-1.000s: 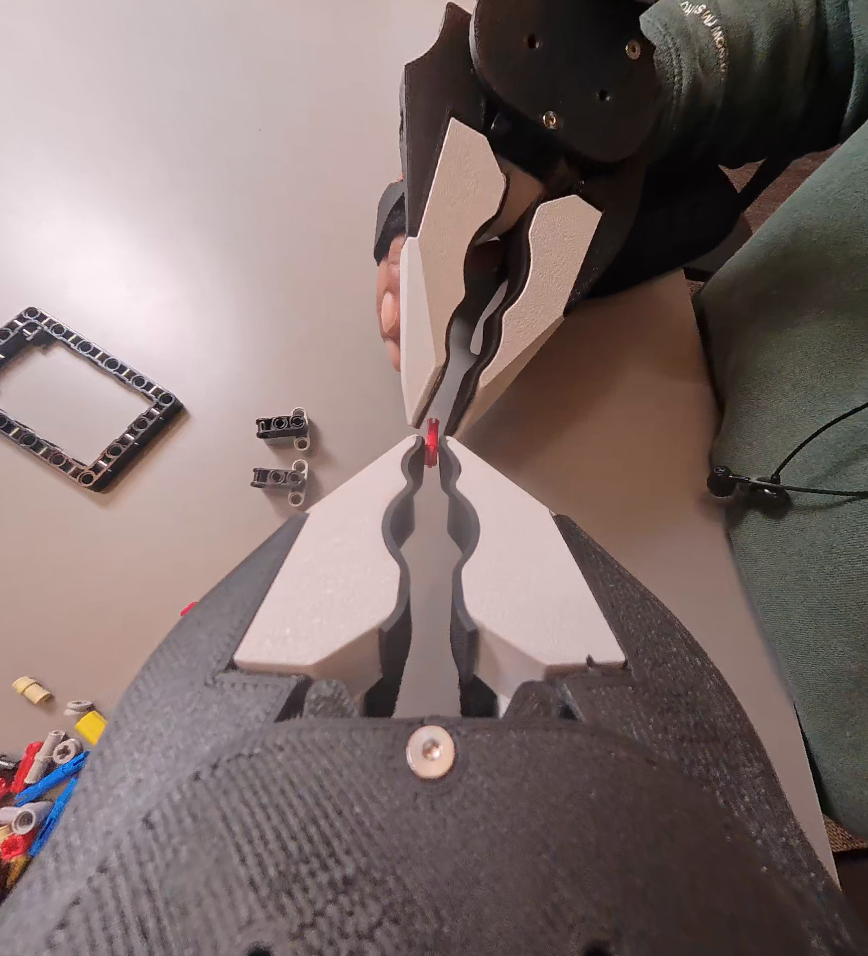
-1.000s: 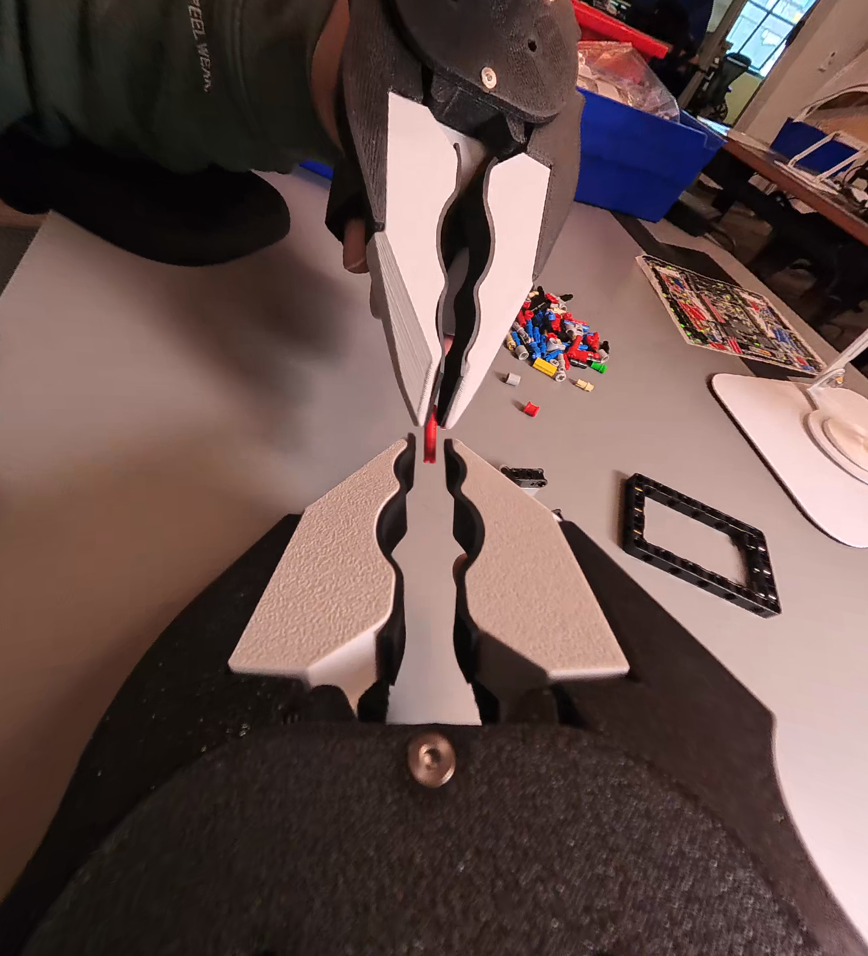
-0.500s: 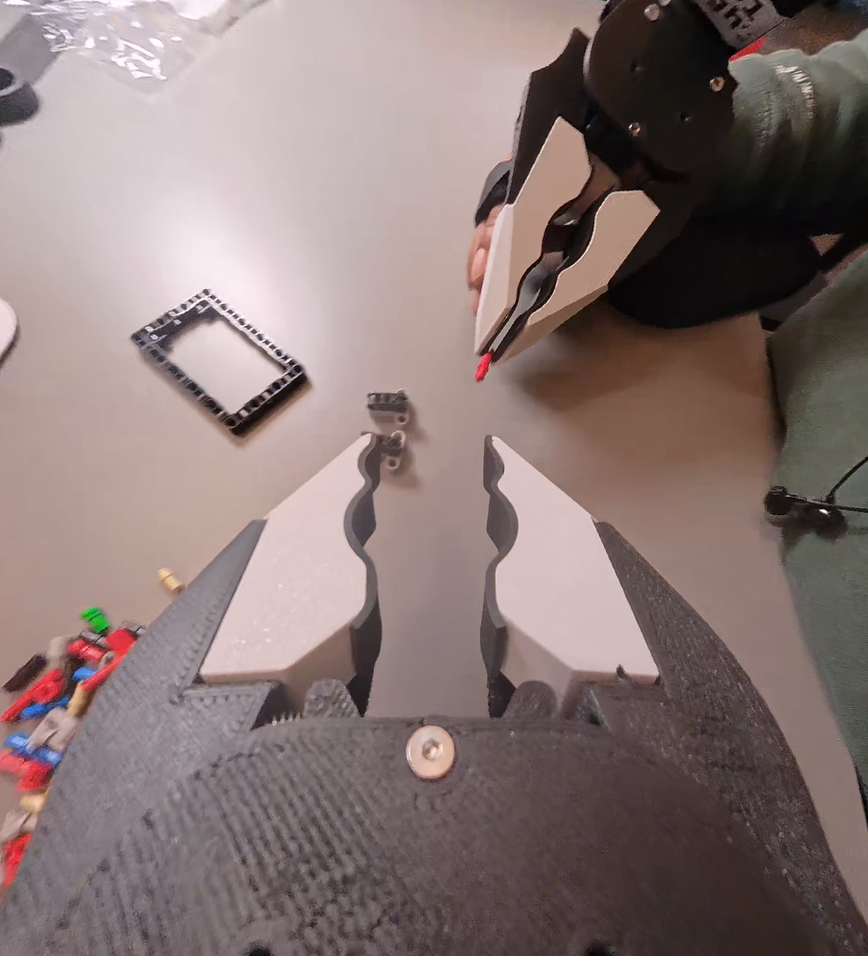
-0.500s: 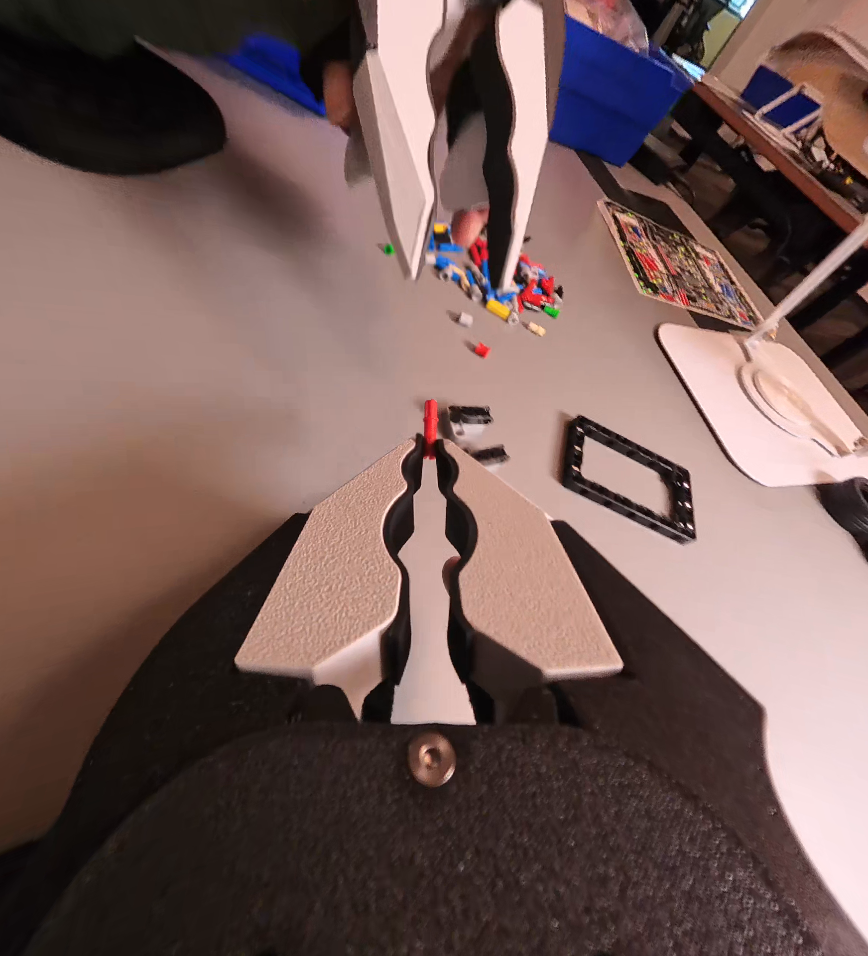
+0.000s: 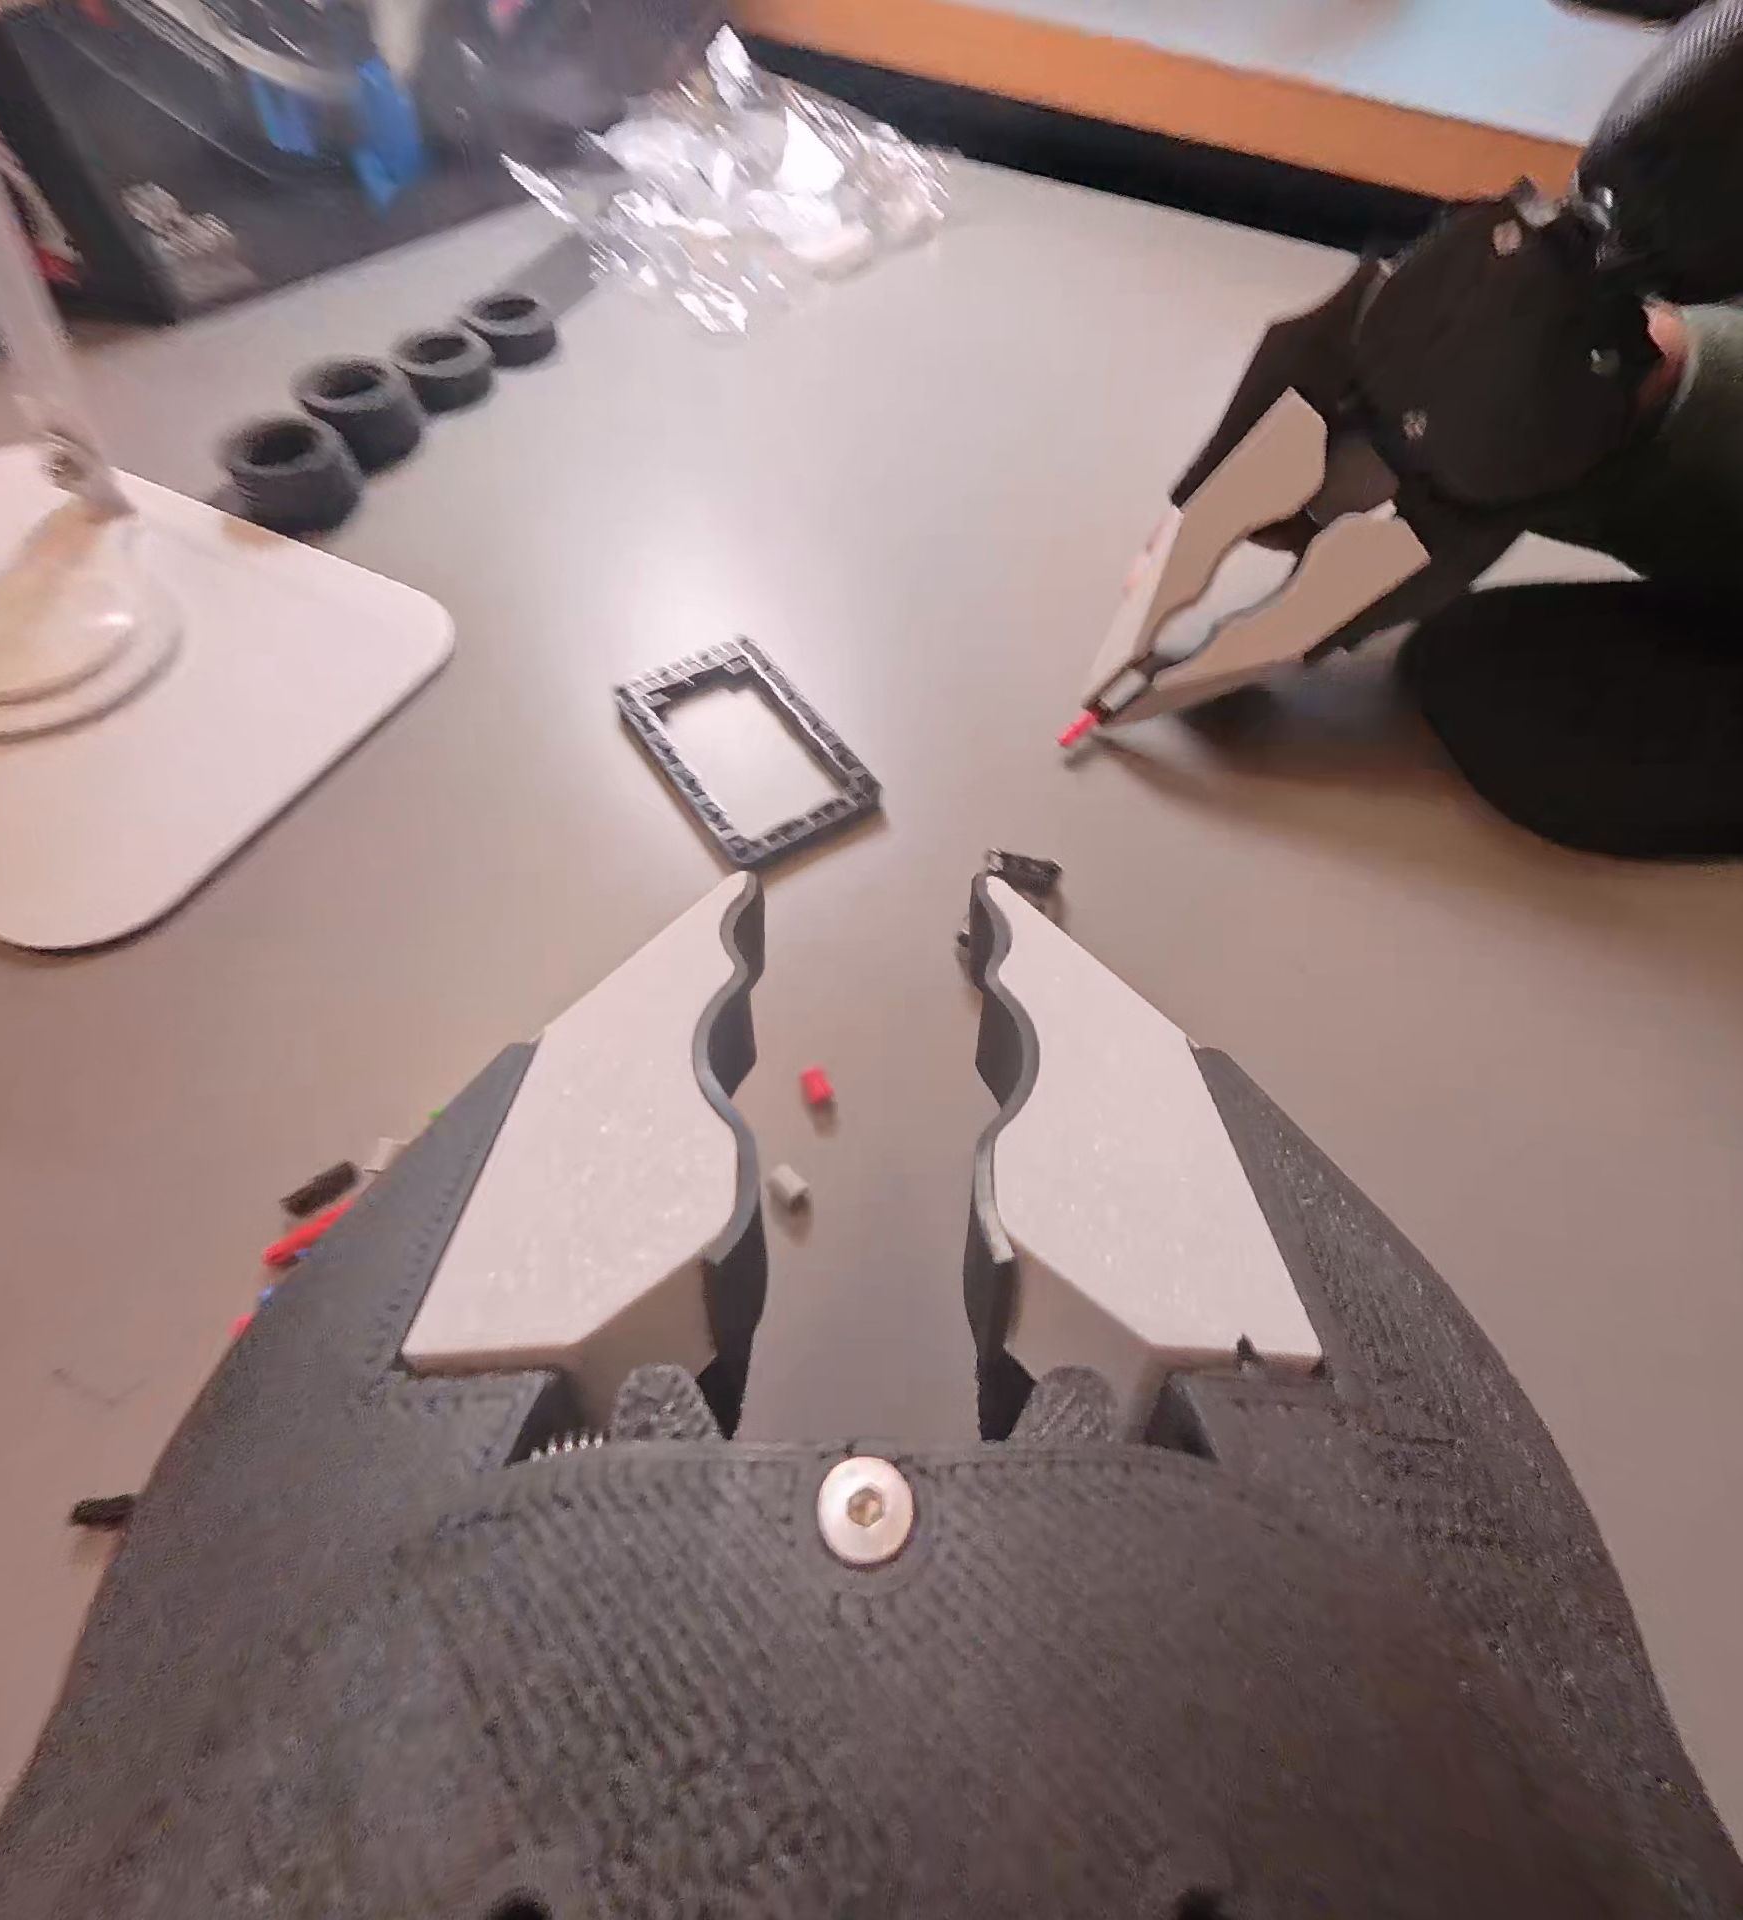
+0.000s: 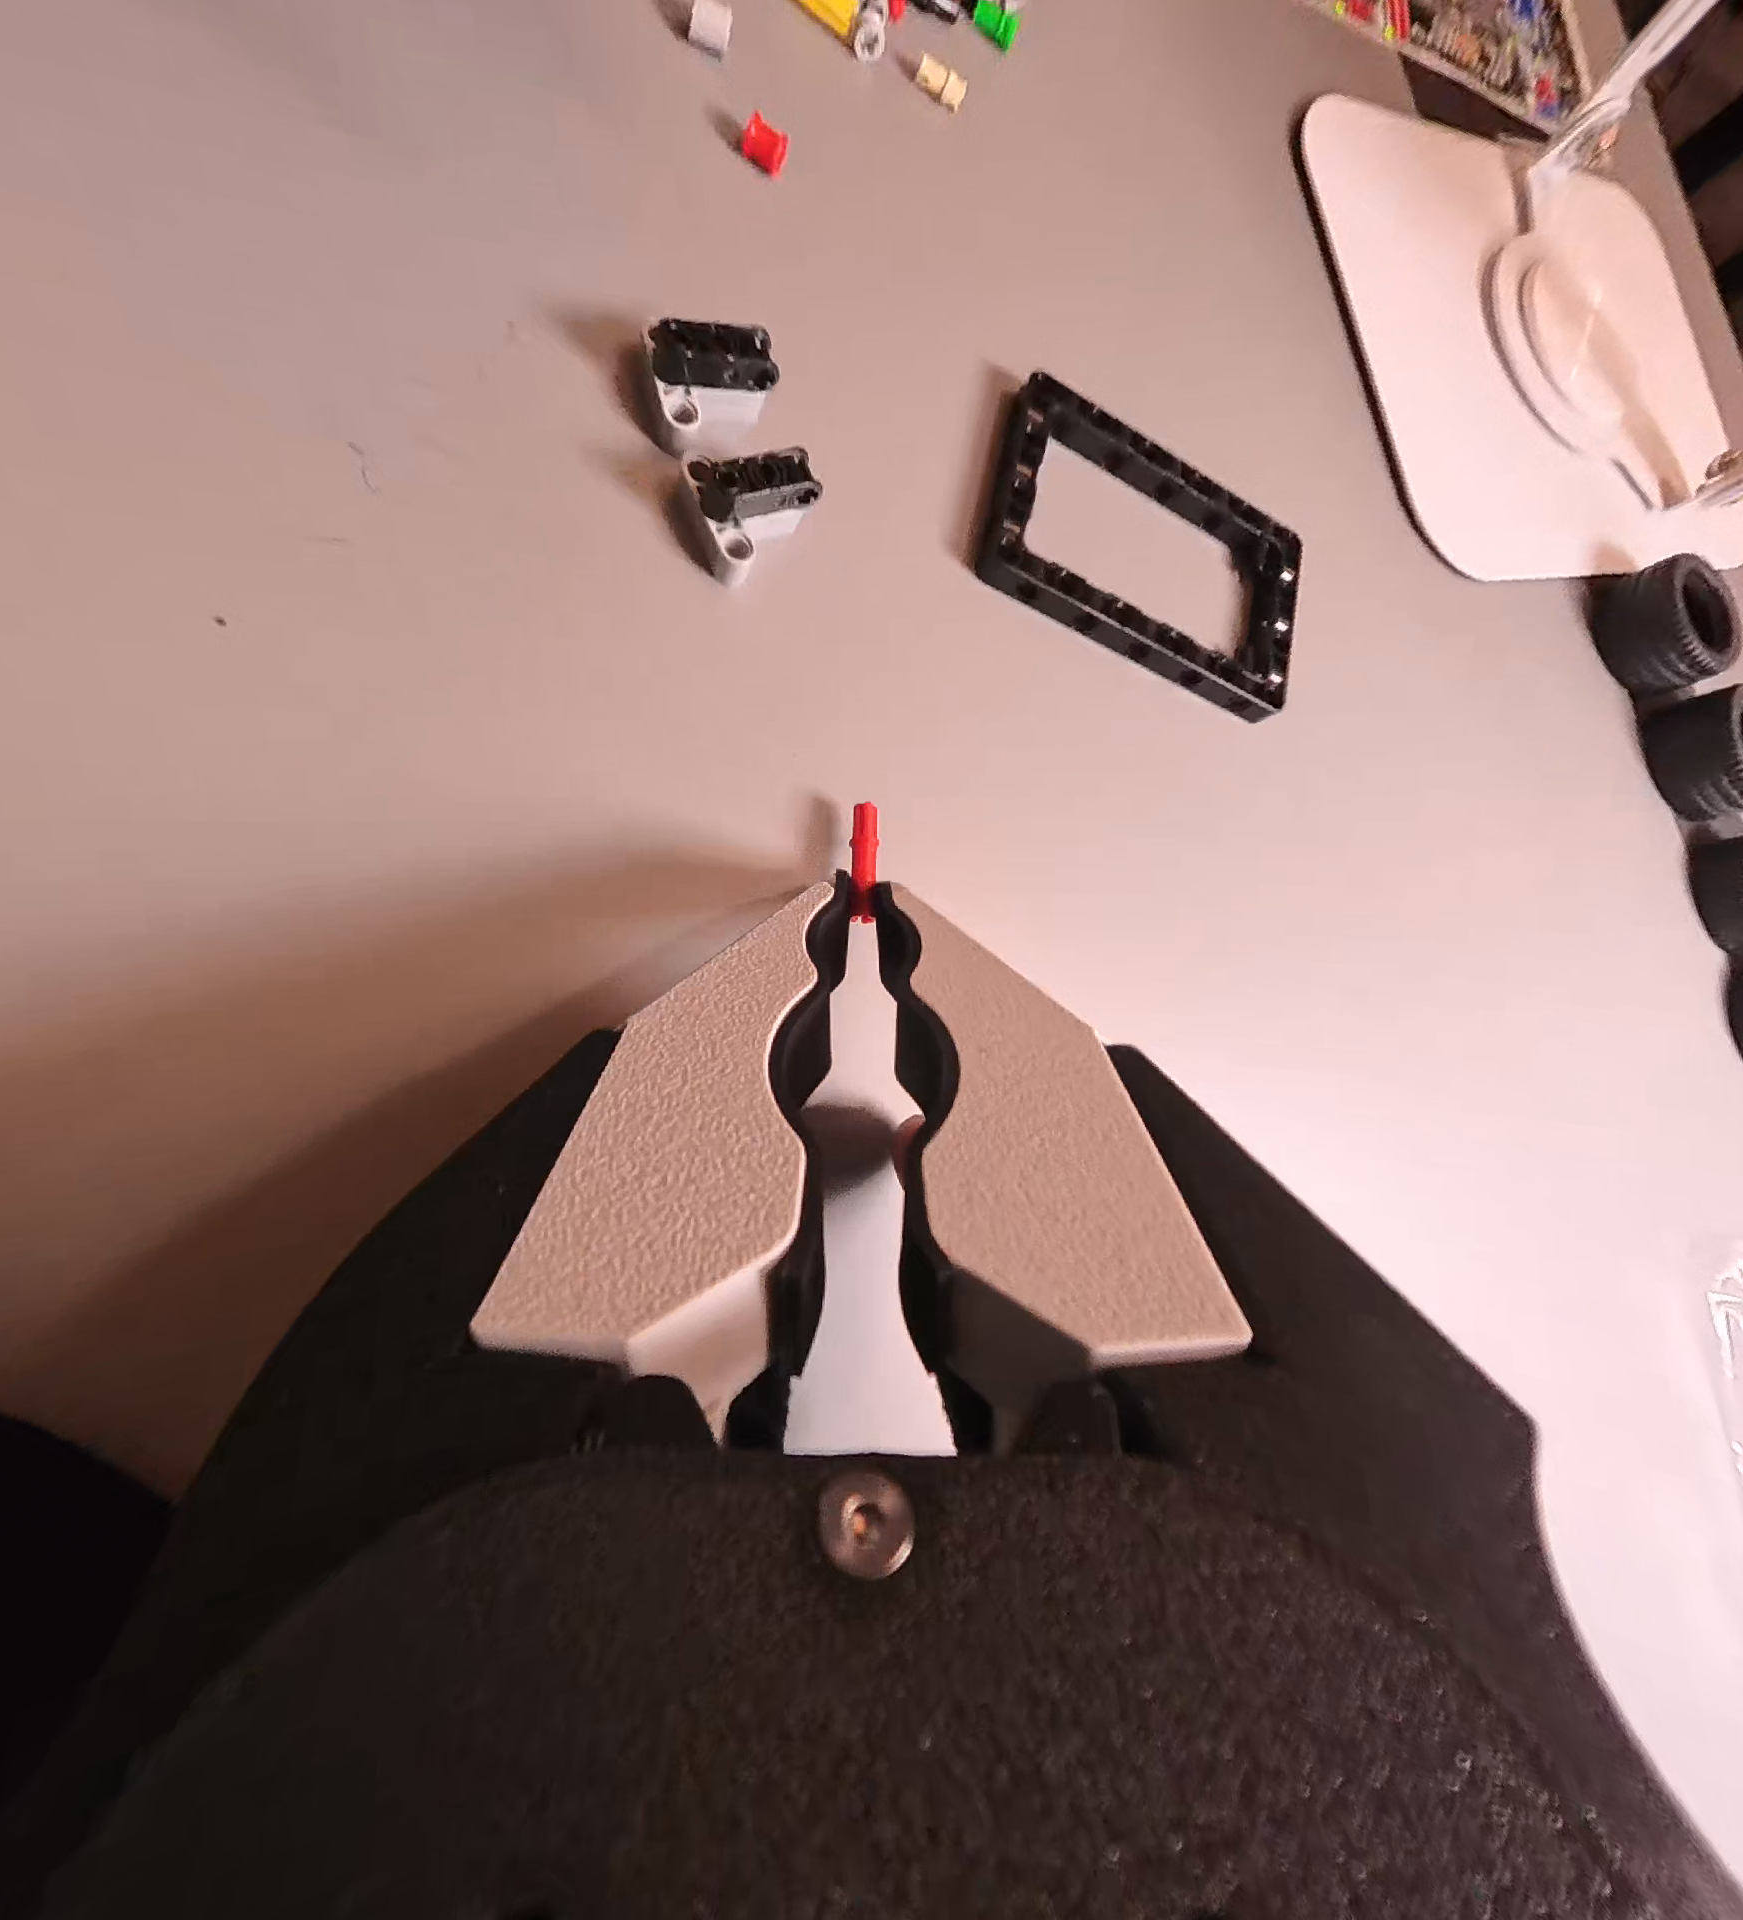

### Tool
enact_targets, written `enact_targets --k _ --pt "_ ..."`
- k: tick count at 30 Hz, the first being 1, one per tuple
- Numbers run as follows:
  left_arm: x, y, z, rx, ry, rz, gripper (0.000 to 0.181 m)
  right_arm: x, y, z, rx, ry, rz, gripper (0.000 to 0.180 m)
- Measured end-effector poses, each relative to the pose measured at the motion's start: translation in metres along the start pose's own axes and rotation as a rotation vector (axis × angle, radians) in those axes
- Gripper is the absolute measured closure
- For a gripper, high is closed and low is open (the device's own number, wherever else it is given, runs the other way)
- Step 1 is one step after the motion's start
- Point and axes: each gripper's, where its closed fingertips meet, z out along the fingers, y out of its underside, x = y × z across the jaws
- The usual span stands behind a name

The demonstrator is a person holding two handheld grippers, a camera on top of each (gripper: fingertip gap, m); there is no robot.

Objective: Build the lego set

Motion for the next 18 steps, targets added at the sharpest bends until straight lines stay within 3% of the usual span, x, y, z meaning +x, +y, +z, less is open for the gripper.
enact_targets --k 7,18 --pt "-0.045 -0.023 -0.033 0.213 -0.262 0.015 0.140 0.001 0.001 0.005 -0.044 -0.091 -0.027 0.177" --pt "-0.102 0.009 -0.087 0.201 -0.514 -0.089 0.144 0.003 0.002 0.005 -0.008 -0.209 0.027 0.170"
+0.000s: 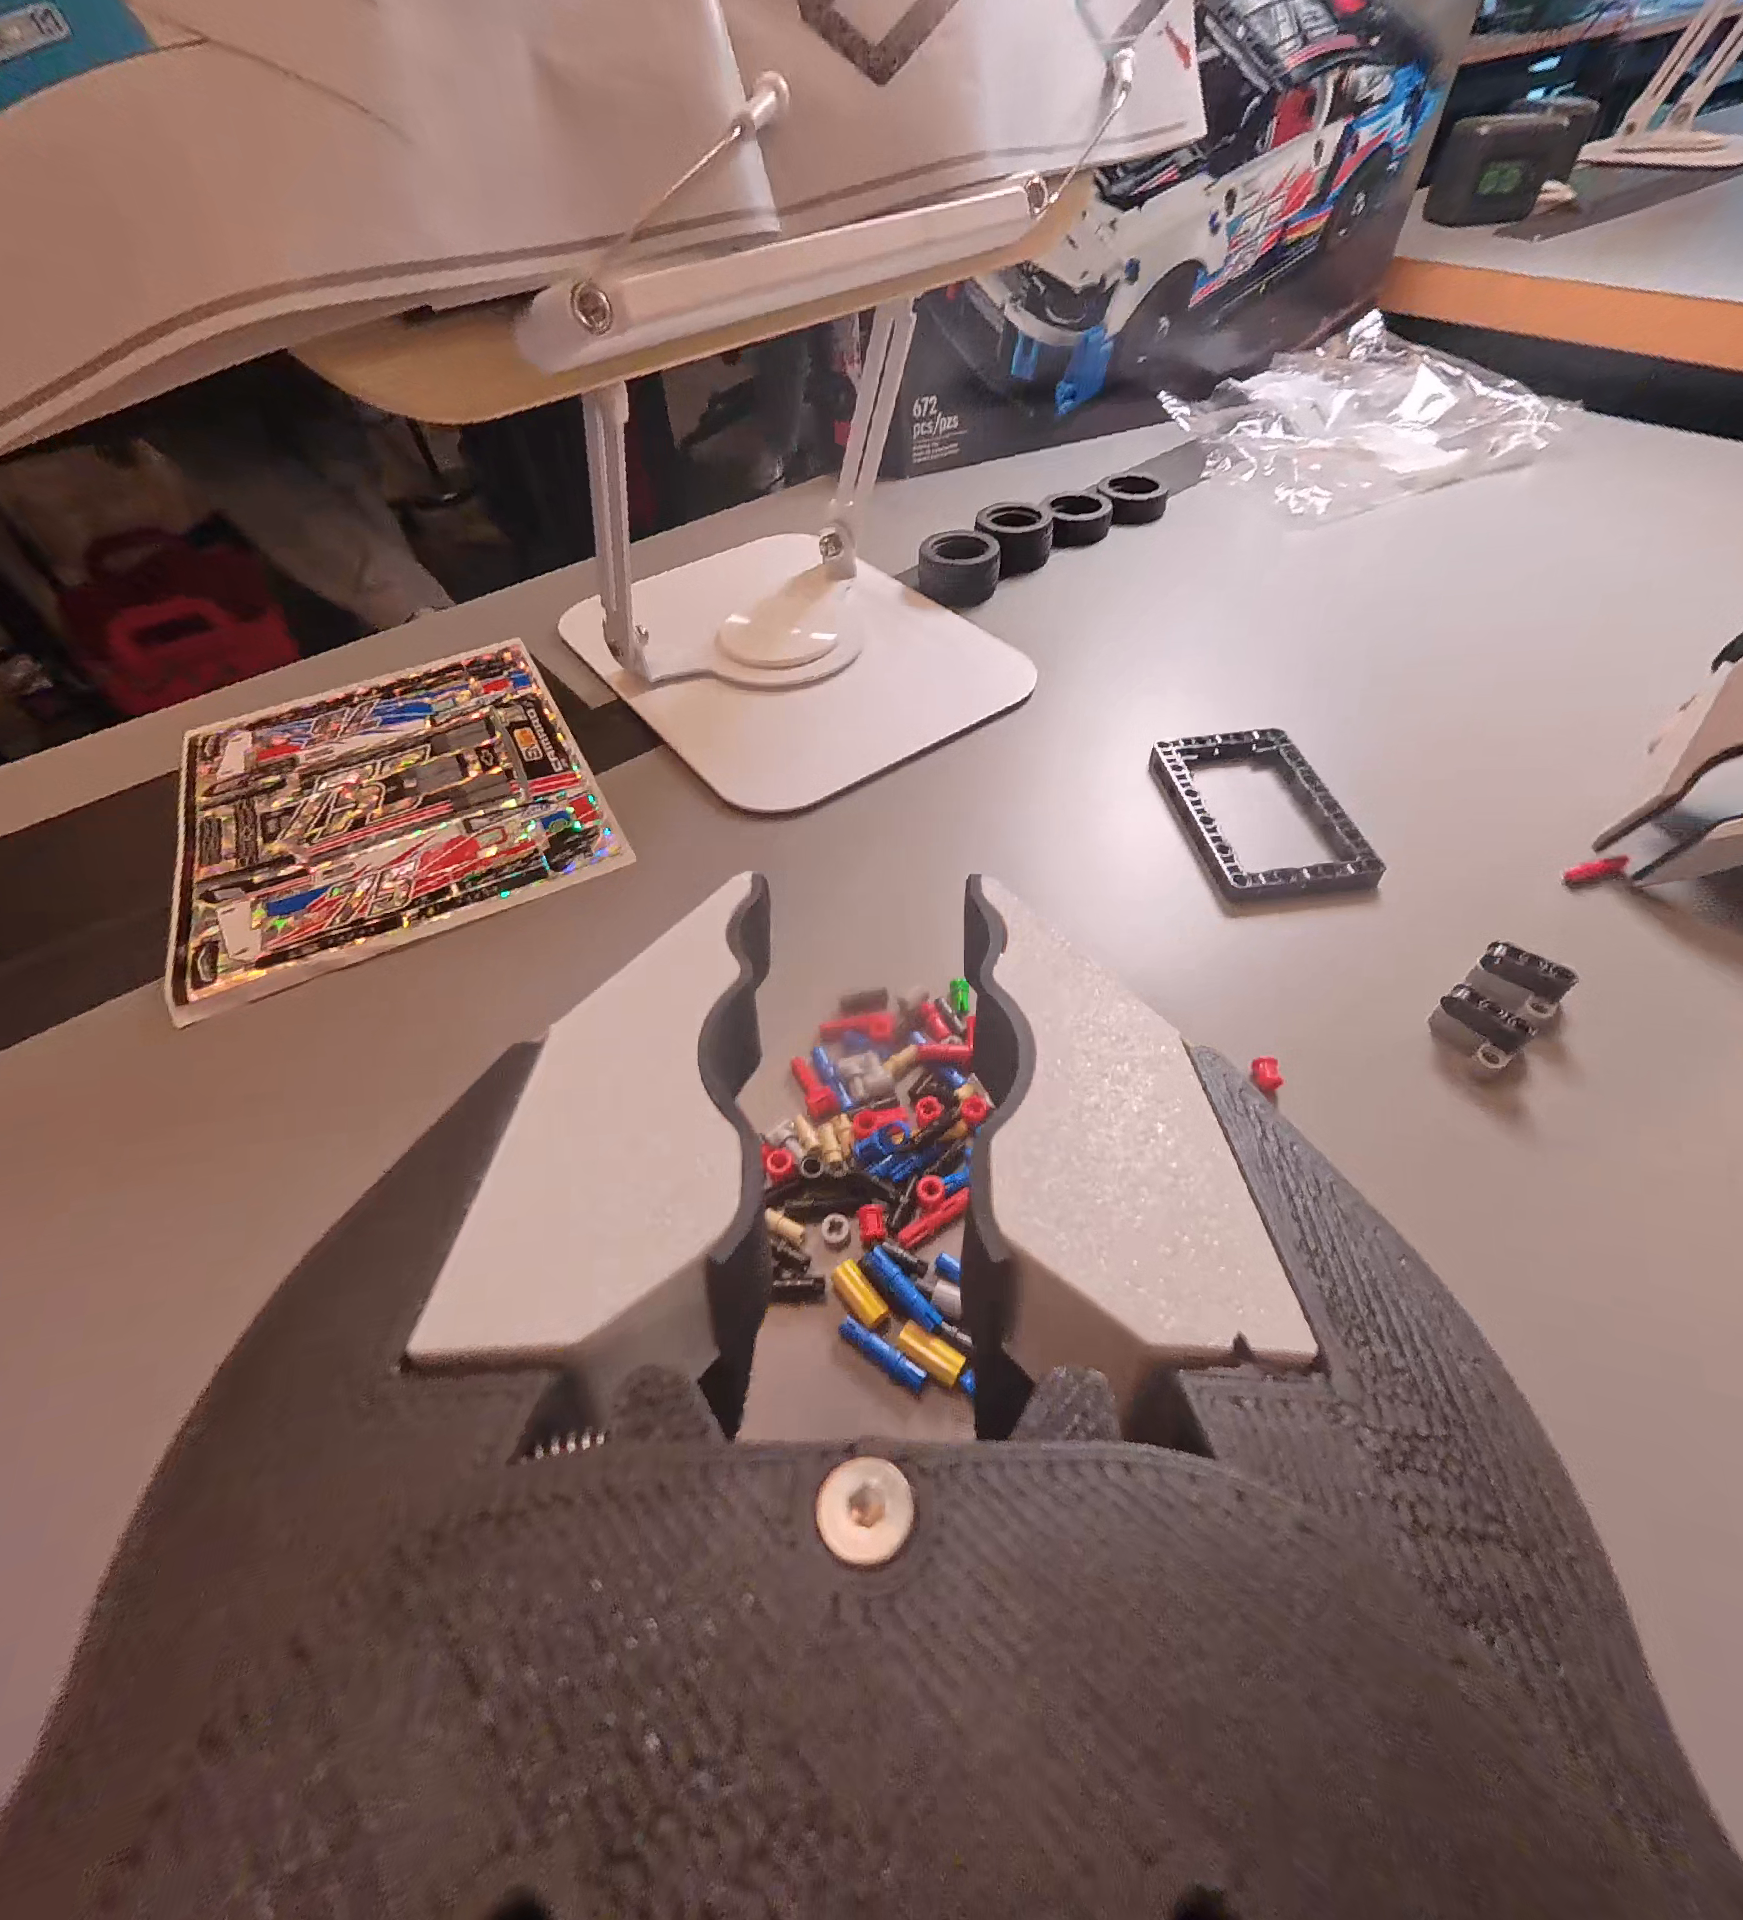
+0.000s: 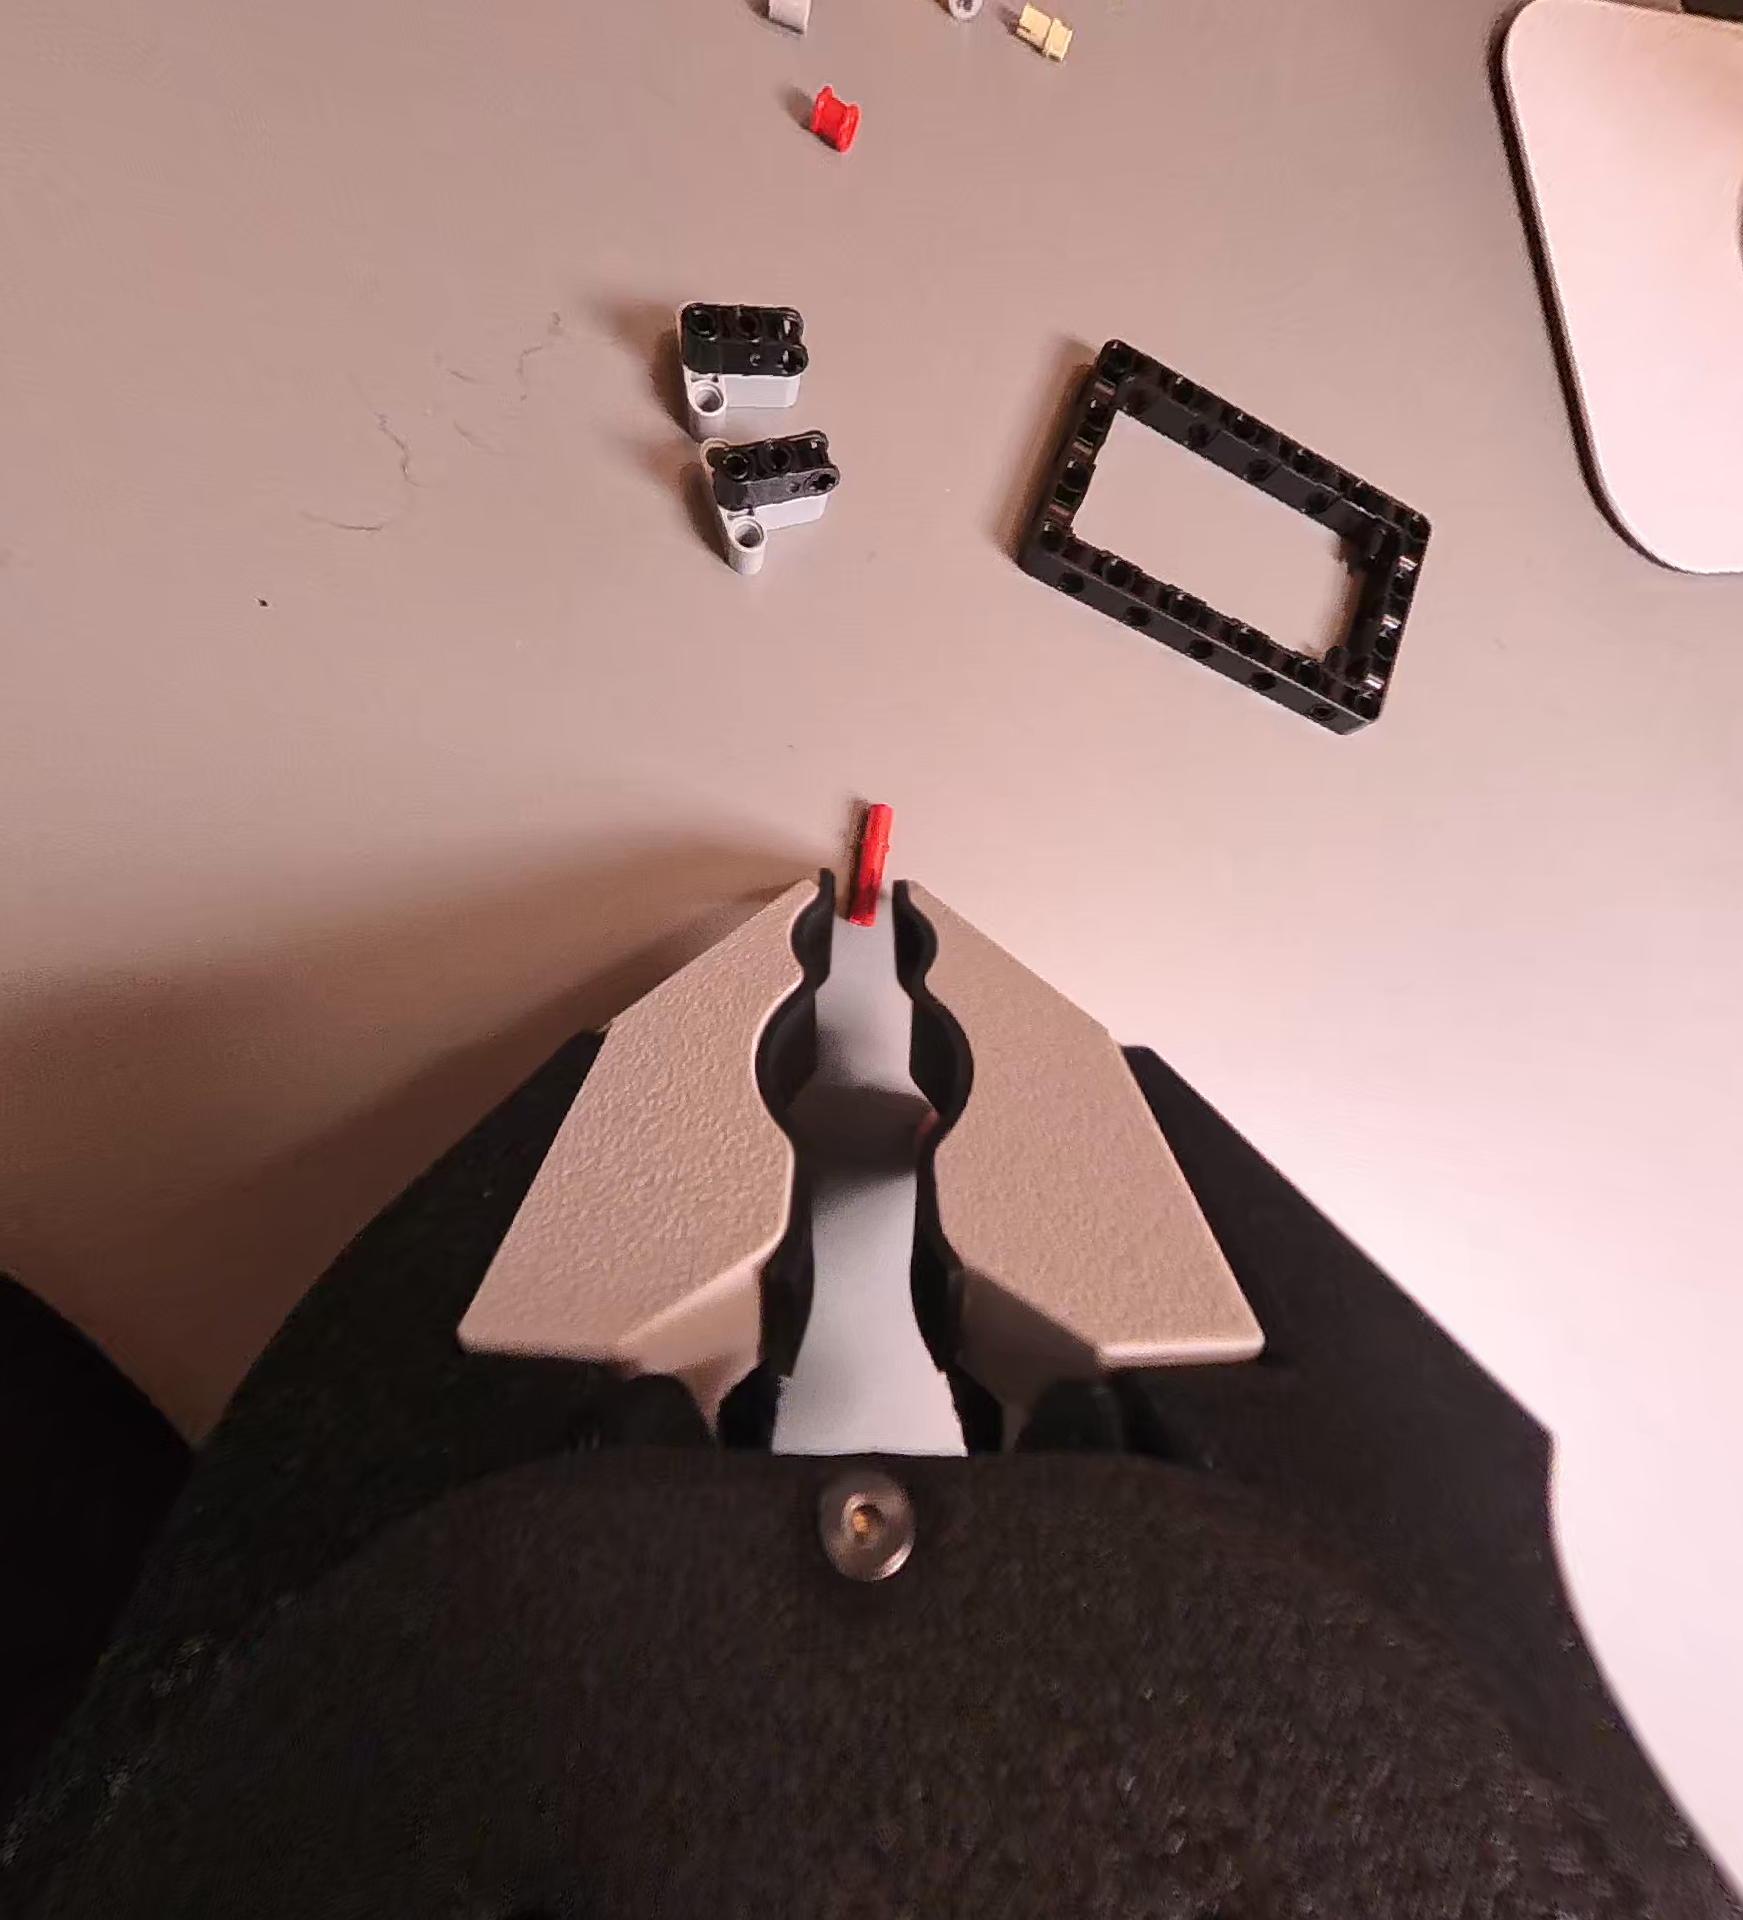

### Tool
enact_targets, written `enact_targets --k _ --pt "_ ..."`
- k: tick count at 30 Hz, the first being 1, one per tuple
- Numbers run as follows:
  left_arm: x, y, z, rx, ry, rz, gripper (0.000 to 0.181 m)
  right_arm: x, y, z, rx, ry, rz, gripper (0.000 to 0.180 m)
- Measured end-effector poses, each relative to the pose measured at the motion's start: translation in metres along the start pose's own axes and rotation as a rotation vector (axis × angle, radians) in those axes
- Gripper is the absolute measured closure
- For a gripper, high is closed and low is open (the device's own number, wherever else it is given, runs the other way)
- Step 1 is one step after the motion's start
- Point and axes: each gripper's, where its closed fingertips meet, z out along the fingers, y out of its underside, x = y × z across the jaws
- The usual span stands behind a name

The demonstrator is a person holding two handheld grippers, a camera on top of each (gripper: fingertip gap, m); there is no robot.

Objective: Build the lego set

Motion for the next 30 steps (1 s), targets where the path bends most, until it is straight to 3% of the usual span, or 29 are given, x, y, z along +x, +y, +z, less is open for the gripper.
enact_targets --k 3,9,13,19,26,30 --pt "-0.002 0.006 -0.004 -0.028 0.000 0.010 0.144 0.003 -0.009 -0.008 0.069 0.018 0.045 0.163" --pt "0.004 0.031 -0.013 -0.185 0.089 0.044 0.165 0.021 -0.072 -0.079 0.488 0.196 0.220 0.165" --pt "0.018 0.058 -0.012 -0.324 0.161 0.082 0.173 0.002 -0.086 -0.082 0.658 0.158 0.383 0.166" --pt "0.015 0.097 -0.003 -0.520 0.129 0.186 0.172 -0.010 -0.079 -0.061 0.638 0.122 0.389 0.167" --pt "0.016 0.107 0.003 -0.583 0.175 0.211 0.165 -0.011 -0.074 -0.059 0.633 0.114 0.385 0.168" --pt "0.017 0.107 0.002 -0.608 0.199 0.230 0.174 -0.008 -0.071 -0.059 0.629 0.113 0.398 0.169"
